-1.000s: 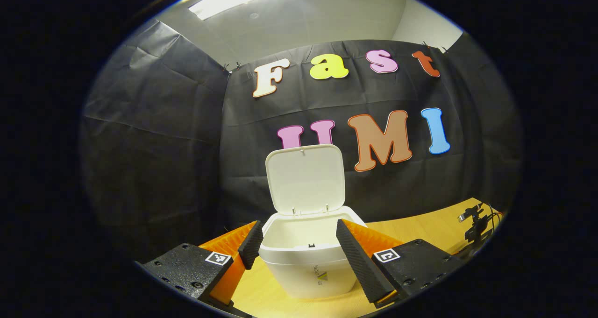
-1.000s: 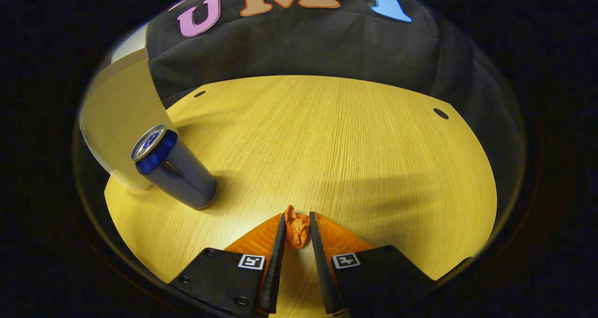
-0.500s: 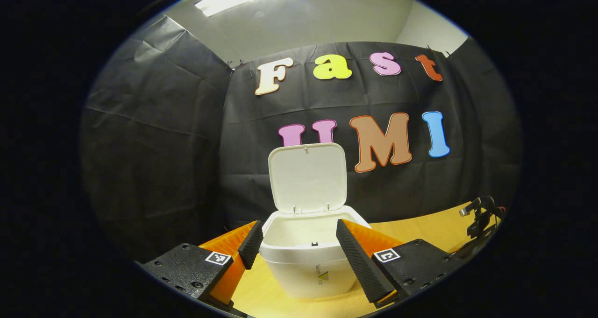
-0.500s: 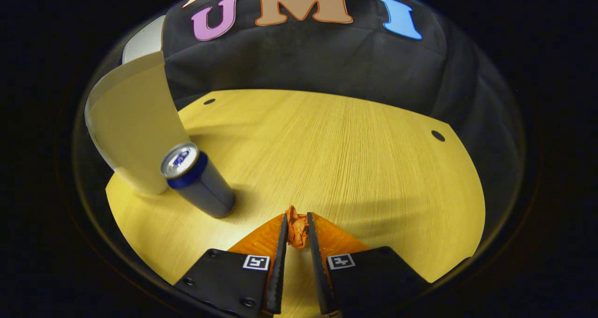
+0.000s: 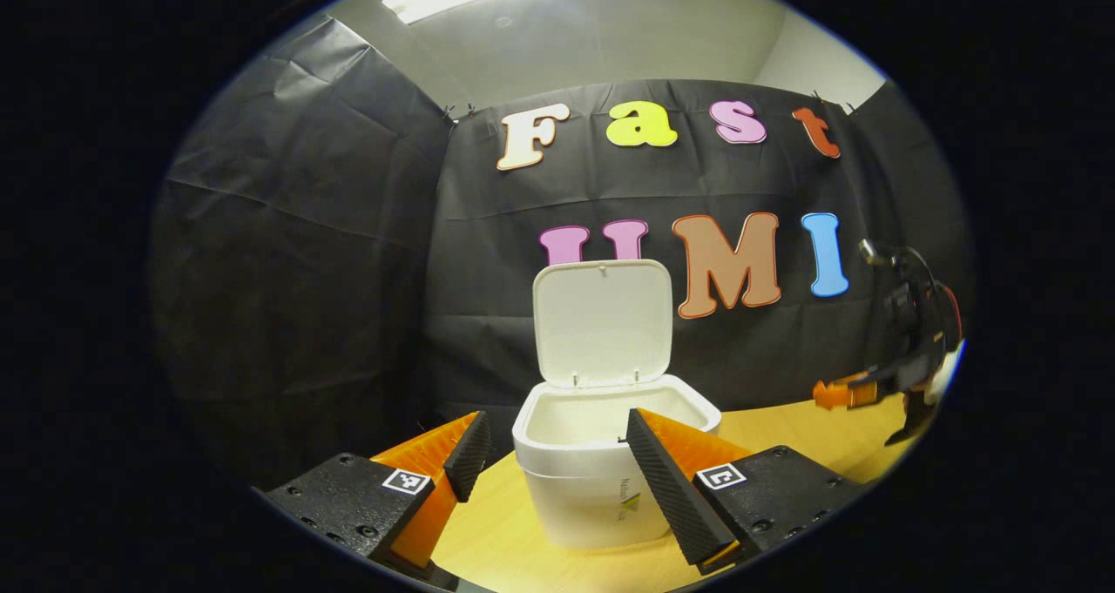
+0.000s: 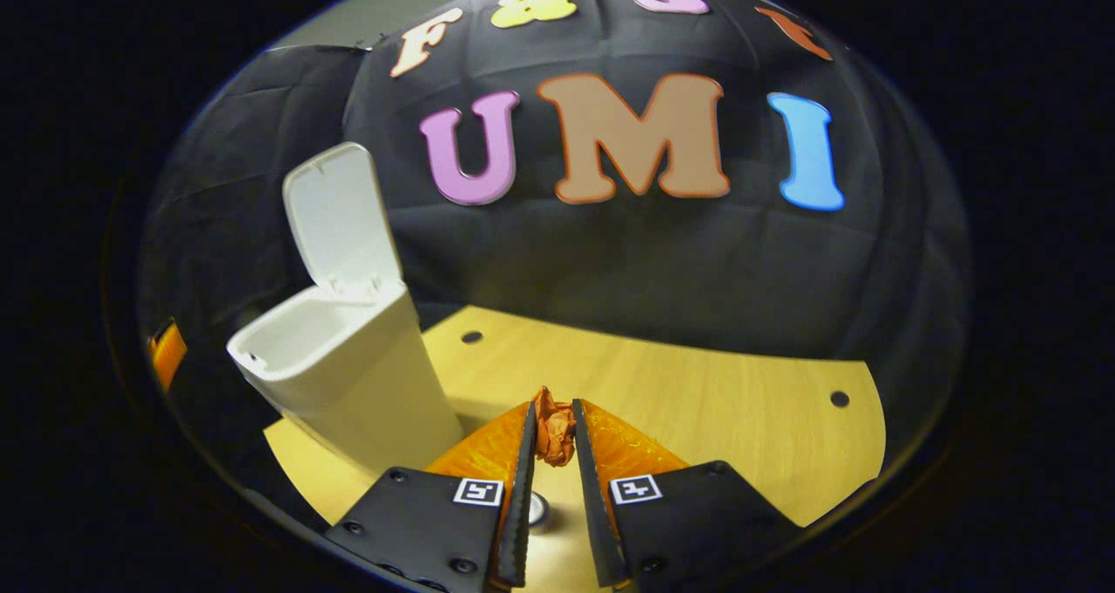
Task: Press the lid of the desktop garbage bin to open it, pick up the crumpled paper on the desktop and throw it into the bin, then pick up the pop can on the desktop and drop it into the bin, and finally close the garbage bin lid.
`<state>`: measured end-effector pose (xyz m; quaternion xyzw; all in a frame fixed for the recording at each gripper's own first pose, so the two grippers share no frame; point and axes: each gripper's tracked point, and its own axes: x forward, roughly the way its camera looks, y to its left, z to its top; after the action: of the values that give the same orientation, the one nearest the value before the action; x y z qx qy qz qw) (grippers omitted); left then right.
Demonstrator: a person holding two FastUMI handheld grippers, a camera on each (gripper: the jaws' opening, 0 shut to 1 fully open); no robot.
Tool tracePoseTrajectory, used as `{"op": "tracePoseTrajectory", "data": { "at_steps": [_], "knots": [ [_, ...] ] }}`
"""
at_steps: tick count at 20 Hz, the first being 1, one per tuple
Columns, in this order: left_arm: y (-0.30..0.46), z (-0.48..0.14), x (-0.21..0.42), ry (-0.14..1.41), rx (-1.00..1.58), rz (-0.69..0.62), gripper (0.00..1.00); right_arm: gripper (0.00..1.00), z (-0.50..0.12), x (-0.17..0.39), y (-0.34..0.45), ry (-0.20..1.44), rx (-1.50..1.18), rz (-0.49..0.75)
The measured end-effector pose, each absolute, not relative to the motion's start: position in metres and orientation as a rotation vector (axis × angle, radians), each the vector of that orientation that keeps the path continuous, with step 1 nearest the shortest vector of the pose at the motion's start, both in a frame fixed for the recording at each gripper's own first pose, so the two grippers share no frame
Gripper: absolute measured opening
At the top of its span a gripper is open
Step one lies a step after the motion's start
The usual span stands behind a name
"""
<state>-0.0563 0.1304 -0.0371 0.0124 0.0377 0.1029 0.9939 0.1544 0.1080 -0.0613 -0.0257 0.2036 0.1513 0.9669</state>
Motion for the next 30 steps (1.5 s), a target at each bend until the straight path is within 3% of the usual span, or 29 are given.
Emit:
{"op": "tracePoseTrajectory", "data": {
  "at_steps": [5,7,9,10,11,13,14,16,18,19,20,22,24,27,30],
  "knots": [
    [0.162,-0.034,-0.074,0.079,0.052,0.273,0.95,0.32,0.011,0.172,0.219,0.243,-0.093,0.505],
    [0.175,-0.031,-0.083,0.079,0.063,0.306,0.99,0.32,0.013,0.170,0.255,0.244,-0.105,0.571],
    [0.186,-0.030,-0.092,0.079,0.072,0.334,0.94,0.32,0.008,0.184,0.286,0.261,-0.121,0.617],
    [0.187,-0.029,-0.095,0.085,0.077,0.334,0.99,0.32,0.010,0.187,0.298,0.272,-0.134,0.634],
    [0.187,-0.031,-0.097,0.092,0.085,0.331,0.95,0.31,0.007,0.188,0.303,0.287,-0.150,0.646],
    [0.184,-0.031,-0.102,0.098,0.098,0.310,0.95,0.43,-0.010,0.179,0.307,0.334,-0.173,0.675],
    [0.179,-0.030,-0.102,0.097,0.100,0.291,0.94,0.65,-0.012,0.183,0.312,0.351,-0.181,0.669],
    [0.167,-0.028,-0.097,0.094,0.099,0.251,0.99,0.99,-0.011,0.184,0.310,0.349,-0.185,0.651],
    [0.151,-0.028,-0.089,0.088,0.093,0.195,0.99,0.96,-0.001,0.182,0.297,0.323,-0.166,0.624],
    [0.139,-0.028,-0.084,0.084,0.089,0.162,0.95,0.96,0.007,0.183,0.287,0.308,-0.154,0.605],
    [0.128,-0.028,-0.079,0.080,0.084,0.125,1.00,0.96,0.015,0.184,0.274,0.290,-0.143,0.582],
    [0.099,-0.028,-0.066,0.073,0.076,0.039,1.00,0.96,0.029,0.186,0.241,0.260,-0.127,0.514],
    [0.065,-0.028,-0.056,0.063,0.071,-0.063,0.95,0.96,0.040,0.185,0.199,0.236,-0.108,0.428],
    [-0.002,-0.035,-0.048,0.055,0.066,-0.260,0.95,0.99,0.051,0.171,0.123,0.209,-0.080,0.272],
    [-0.062,-0.046,-0.040,0.048,0.045,-0.439,0.94,0.95,0.053,0.149,0.050,0.202,-0.073,0.112]
  ]
}}
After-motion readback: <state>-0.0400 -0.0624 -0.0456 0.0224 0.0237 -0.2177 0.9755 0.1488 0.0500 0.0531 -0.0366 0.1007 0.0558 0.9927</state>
